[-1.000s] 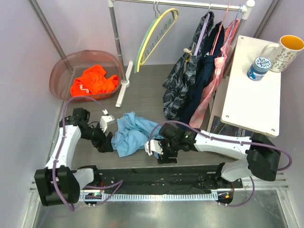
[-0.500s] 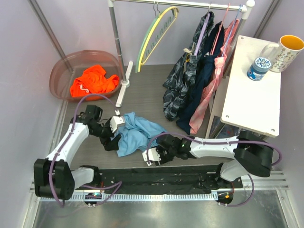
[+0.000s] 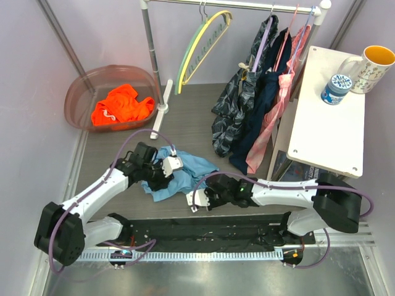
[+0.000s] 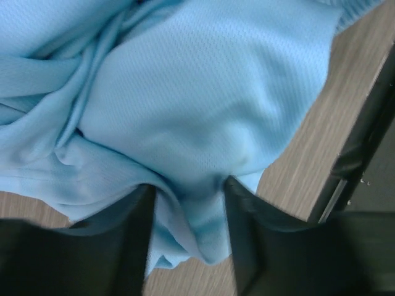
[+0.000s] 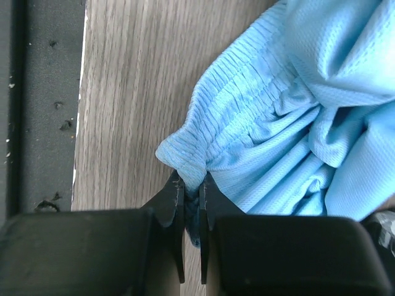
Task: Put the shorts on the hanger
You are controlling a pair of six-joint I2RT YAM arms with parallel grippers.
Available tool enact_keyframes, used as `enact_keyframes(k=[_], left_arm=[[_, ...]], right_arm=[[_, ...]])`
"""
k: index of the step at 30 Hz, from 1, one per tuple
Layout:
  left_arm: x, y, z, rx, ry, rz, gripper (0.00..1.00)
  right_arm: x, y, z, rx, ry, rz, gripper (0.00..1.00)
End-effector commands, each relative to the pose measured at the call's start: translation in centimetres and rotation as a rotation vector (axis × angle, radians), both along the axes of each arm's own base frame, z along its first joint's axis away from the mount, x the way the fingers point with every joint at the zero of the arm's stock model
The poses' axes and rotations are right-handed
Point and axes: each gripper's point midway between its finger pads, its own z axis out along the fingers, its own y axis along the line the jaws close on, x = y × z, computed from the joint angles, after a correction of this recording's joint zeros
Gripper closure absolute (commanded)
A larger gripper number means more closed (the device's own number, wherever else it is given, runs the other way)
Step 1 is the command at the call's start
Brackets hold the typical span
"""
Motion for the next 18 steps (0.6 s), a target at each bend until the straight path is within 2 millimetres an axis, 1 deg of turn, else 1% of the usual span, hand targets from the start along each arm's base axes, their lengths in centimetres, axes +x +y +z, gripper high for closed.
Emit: enact_keyframes(k=[1, 2, 3, 4, 5, 6, 7, 8, 9, 10, 11, 12, 13, 14, 15, 16, 17, 18], left_arm=[[2.0, -0.3, 1.2, -0.012, -0.066, 0.108, 0.74], [2.2, -0.3, 2.0, -0.019, -0.084, 0.116, 0.84], [2.5, 0.2, 2.4, 0.002, -0.098, 0.143, 0.96], [2.9, 0.3, 3.2, 0.000, -0.109, 0.172, 1.00], [4.1, 0.4, 5.4, -0.028, -0.145, 0.209, 1.00], [4.1, 0.5, 6.3, -0.049, -0.129, 0.222, 1.00], [5.0, 0.6, 7.9, -0.081, -0.146, 0.253, 1.00], [6.5, 1.9, 9.2, -0.119, -0.141, 0.344, 1.00], [8.4, 2.0, 11.6, -0.165, -0.159, 0.379, 1.00], [9.9, 3.0, 12.3, -0.193, -0.138, 0.434, 1.00], [11.0, 3.3, 12.7, -0.211, -0.107, 0.500, 1.00], [13.5, 3.8, 12.7, -0.198, -0.090, 0.555, 1.00], [15.7, 5.5, 12.2, -0.149, -0.125, 0.655, 1.00], [17.0, 6.3, 11.5, -0.111, -0.124, 0.708, 1.00], [17.9, 7.1, 10.3, -0.062, -0.101, 0.747, 0.96], [18.7, 8.2, 8.6, -0.006, -0.031, 0.785, 0.79], [18.7, 8.4, 7.9, -0.026, 0.032, 0.788, 0.70], [18.4, 8.7, 7.5, -0.075, 0.091, 0.805, 0.53]], right_arm=[[0.0, 0.7, 2.8, 0.072, 0.000, -0.024, 0.99], [-0.3, 0.6, 2.7, 0.069, 0.018, -0.021, 0.99], [-0.4, 0.5, 2.9, 0.074, 0.019, -0.019, 0.99], [-0.6, 0.5, 3.1, 0.075, 0.024, -0.015, 0.99], [-0.8, 0.2, 3.2, 0.071, 0.031, -0.009, 0.99], [-0.9, 0.2, 3.5, 0.071, 0.034, -0.003, 0.99], [-1.0, 0.1, 3.6, 0.070, 0.035, -0.001, 0.99], [-1.2, -0.2, 4.0, 0.071, 0.036, 0.002, 0.99], [-1.2, -0.1, 4.4, 0.079, 0.035, 0.007, 0.99], [-1.4, -0.2, 4.7, 0.083, 0.037, 0.012, 0.99], [-1.5, -0.2, 5.4, 0.099, 0.033, 0.015, 0.99], [-1.6, 0.0, 6.1, 0.115, 0.032, 0.023, 0.99], [-1.7, 0.0, 6.6, 0.124, 0.033, 0.025, 0.99], [-1.6, 0.1, 7.3, 0.137, 0.026, 0.022, 0.99], [-1.1, 0.6, 8.9, 0.174, 0.002, 0.012, 0.99], [-0.9, 0.8, 9.8, 0.193, -0.002, -0.001, 0.99], [-0.6, 1.2, 11.4, 0.221, -0.018, -0.004, 0.99], [-0.4, 1.4, 12.7, 0.250, -0.023, -0.028, 0.99]])
